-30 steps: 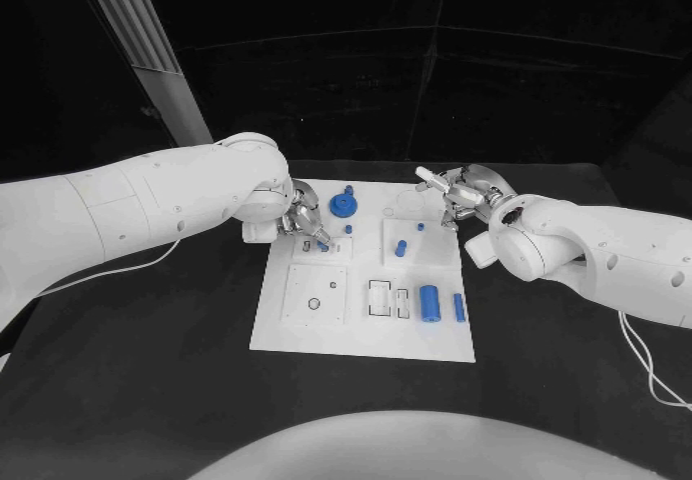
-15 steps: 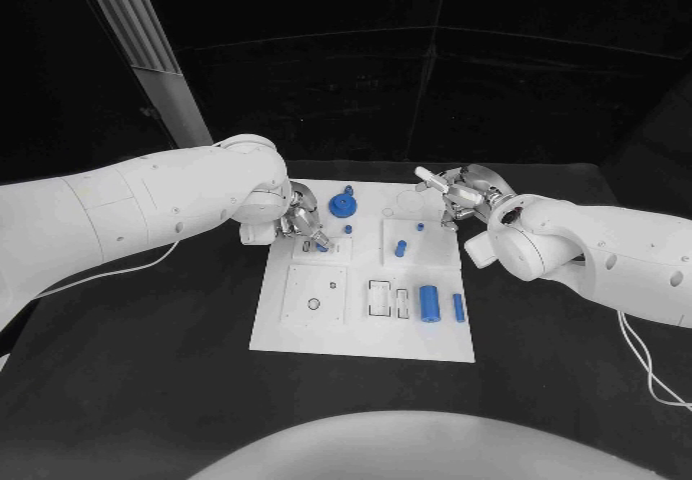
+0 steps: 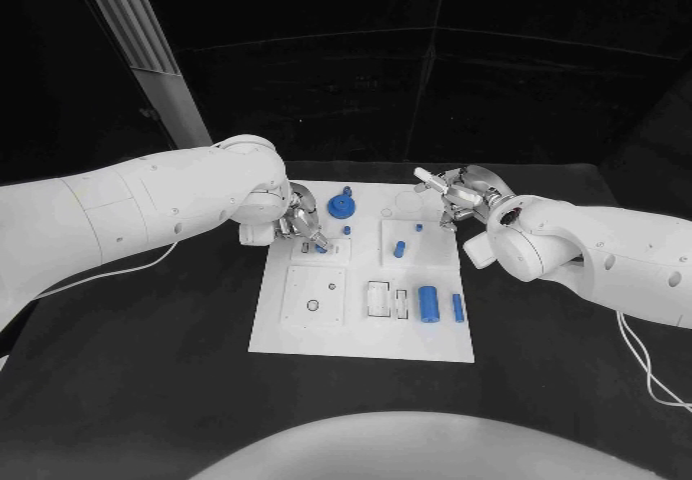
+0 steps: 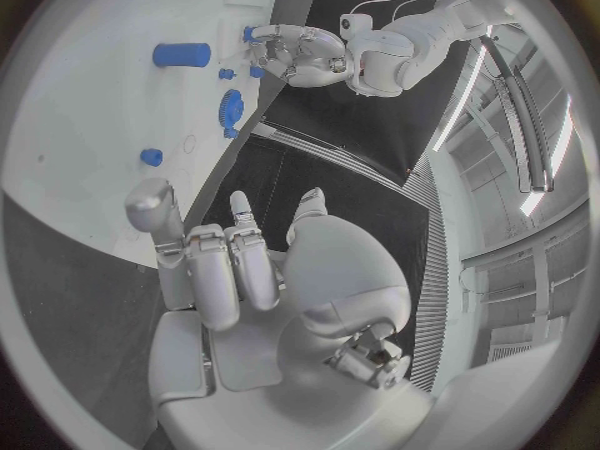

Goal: Assemble the parts on the task board

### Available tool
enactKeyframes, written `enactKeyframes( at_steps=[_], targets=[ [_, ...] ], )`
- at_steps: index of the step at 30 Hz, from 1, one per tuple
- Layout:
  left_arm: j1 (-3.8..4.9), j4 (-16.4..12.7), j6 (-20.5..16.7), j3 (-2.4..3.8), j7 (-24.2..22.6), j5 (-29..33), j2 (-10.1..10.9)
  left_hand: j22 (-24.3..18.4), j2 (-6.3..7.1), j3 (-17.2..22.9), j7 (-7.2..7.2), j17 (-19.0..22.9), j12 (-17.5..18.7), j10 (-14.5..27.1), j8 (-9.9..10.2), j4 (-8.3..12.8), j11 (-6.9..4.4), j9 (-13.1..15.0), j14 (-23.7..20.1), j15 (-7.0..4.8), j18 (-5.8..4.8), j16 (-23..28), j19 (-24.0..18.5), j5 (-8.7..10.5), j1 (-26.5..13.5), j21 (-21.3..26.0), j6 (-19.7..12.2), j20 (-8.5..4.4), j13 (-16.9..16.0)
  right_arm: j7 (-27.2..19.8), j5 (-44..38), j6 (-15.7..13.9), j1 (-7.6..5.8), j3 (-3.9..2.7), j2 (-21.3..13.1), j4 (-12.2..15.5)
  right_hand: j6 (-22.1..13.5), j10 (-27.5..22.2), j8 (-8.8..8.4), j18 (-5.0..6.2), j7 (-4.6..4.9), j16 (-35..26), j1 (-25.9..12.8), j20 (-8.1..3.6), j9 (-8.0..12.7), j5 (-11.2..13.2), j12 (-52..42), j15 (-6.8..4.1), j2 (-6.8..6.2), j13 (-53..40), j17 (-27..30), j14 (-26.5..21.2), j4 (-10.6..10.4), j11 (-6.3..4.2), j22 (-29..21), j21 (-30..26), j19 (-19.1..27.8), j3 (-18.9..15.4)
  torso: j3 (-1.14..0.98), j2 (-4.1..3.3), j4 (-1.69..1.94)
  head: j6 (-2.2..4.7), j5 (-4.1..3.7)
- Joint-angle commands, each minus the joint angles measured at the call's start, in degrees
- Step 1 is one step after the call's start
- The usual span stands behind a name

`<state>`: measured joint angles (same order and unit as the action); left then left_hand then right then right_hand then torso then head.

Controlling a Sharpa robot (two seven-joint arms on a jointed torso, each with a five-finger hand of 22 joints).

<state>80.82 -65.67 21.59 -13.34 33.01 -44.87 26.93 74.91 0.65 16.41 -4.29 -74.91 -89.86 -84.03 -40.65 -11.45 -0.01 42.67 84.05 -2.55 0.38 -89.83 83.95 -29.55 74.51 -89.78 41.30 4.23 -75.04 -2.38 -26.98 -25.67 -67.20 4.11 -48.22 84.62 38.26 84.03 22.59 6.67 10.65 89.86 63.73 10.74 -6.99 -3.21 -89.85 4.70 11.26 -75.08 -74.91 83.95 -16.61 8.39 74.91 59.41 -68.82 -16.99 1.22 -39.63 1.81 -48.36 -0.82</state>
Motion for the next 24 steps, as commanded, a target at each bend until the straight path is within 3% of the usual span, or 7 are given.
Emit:
enactKeyframes(
  at_steps=[1,4,5,7,12,21,24],
  targets=[
    [-0.01,0.16,0.97,-0.07,0.24,-0.31,-0.09,15.09,0.20,0.42,0.92,-15.09,-0.14,-5.97,-0.06,-0.25,0.00,0.62,5.95,-0.43,-0.38,-0.17,6.05,2.11,-0.07,-0.22,0.71,-0.29,-14.96,-0.18,-0.13,-0.35,-0.08,-0.02,-0.02,0.11,-0.33,5.97,0.29,0.30,1.63,0.14,0.63,-0.14,-0.10,-0.05,-0.15,-0.26,0.08,-14.92,-15.09,6.05,0.01,-0.33,4.34,-0.19,0.07,-0.41,-0.01,-0.02,-0.02,-0.07,-0.08],
    [-0.04,0.24,0.77,-0.07,0.66,-0.31,-0.18,15.09,-0.03,-0.35,0.88,-15.09,-0.14,-5.97,0.27,-1.44,0.04,1.05,5.95,-0.38,-0.38,-0.17,6.05,8.44,-1.30,-0.22,0.96,-0.31,-14.96,-0.18,-0.13,-0.34,-0.08,-0.02,-0.05,0.14,-0.33,5.97,0.29,0.30,1.63,0.14,0.63,-0.14,-0.10,-0.05,-0.15,-0.26,0.08,-14.92,-15.09,6.05,0.01,-0.33,4.34,-0.19,0.07,-0.41,-0.02,-0.02,0.00,-0.06,-0.10],
    [-0.05,0.27,0.72,-0.07,0.87,-0.31,-0.22,15.09,-0.08,-0.93,0.83,-15.09,-0.14,-5.97,0.42,-2.08,0.09,1.19,5.95,-0.34,-0.38,-0.17,6.05,11.59,-1.93,-0.22,1.09,-0.32,-14.96,-0.18,-0.13,-0.34,-0.08,-0.02,-0.06,0.16,-0.33,5.97,0.29,0.30,1.63,0.14,0.63,-0.14,-0.10,-0.05,-0.15,-0.26,0.08,-14.92,-15.09,6.05,0.01,-0.33,4.34,-0.19,0.07,-0.41,-0.03,-0.03,0.00,-0.08,-0.10],
    [-0.09,0.31,0.57,-0.07,1.26,-0.31,-0.30,15.09,0.04,-2.07,0.67,-15.09,-0.14,-5.97,0.65,-3.07,0.21,1.40,5.95,-0.27,-0.38,-0.17,6.05,14.90,-2.91,-0.22,1.30,-0.29,-14.96,-0.18,-0.13,-0.33,-0.08,-0.02,-0.09,0.21,-0.33,5.97,0.29,0.30,1.63,0.14,0.63,-0.14,-0.10,-0.05,-0.15,-0.26,0.08,-14.92,-15.09,6.05,0.01,-0.33,4.34,-0.19,0.07,-0.41,-0.03,-0.04,-0.01,-0.07,-0.06],
    [-0.24,0.38,0.40,-0.07,1.87,-0.31,-0.42,15.09,1.06,-5.58,0.30,-15.09,-0.14,-5.97,1.11,-5.02,0.50,1.84,5.95,0.08,-0.38,-0.17,6.05,16.48,-5.92,-0.22,1.54,-0.07,-14.96,-0.19,-0.13,-0.27,-0.07,-0.02,-0.08,0.26,-0.33,5.97,0.29,0.30,1.63,0.14,0.63,-0.14,-0.10,-0.05,-0.15,-0.26,0.08,-14.92,-15.09,6.05,0.01,-0.33,4.34,-0.19,0.07,-0.41,0.01,0.01,-0.01,-0.20,-0.16],
    [-0.37,0.00,-1.21,-0.07,2.56,-0.31,-0.21,15.09,1.80,-11.82,0.01,-15.09,-0.14,-5.97,1.99,-5.16,0.76,2.66,5.95,0.66,-0.38,-0.17,6.05,16.88,-11.10,-0.22,1.55,0.48,-14.96,-0.20,-0.13,-0.23,-0.07,-0.02,-0.12,0.31,-0.33,5.97,0.29,0.30,1.63,0.14,0.63,-0.14,-0.10,-0.05,-0.15,-0.26,0.08,-14.92,-15.09,6.05,0.01,-0.33,4.34,-0.19,0.07,-0.41,0.00,0.02,0.07,-0.10,-0.33],
    [-0.38,-0.51,-2.54,-0.07,2.48,-0.32,0.24,15.09,1.56,-14.20,-0.03,-15.09,-0.14,-5.97,2.22,-5.20,0.80,3.15,5.95,0.76,-0.38,-0.17,6.05,18.59,-13.09,-0.22,1.49,0.63,-14.96,-0.21,-0.13,-0.19,-0.07,-0.02,-0.14,0.33,-0.33,5.97,0.29,0.30,1.63,0.14,0.63,-0.14,-0.10,-0.05,-0.15,-0.26,0.08,-14.92,-15.09,6.05,0.01,-0.33,4.34,-0.19,0.07,-0.41,0.01,0.00,0.08,-0.03,-0.29]
  ],
)
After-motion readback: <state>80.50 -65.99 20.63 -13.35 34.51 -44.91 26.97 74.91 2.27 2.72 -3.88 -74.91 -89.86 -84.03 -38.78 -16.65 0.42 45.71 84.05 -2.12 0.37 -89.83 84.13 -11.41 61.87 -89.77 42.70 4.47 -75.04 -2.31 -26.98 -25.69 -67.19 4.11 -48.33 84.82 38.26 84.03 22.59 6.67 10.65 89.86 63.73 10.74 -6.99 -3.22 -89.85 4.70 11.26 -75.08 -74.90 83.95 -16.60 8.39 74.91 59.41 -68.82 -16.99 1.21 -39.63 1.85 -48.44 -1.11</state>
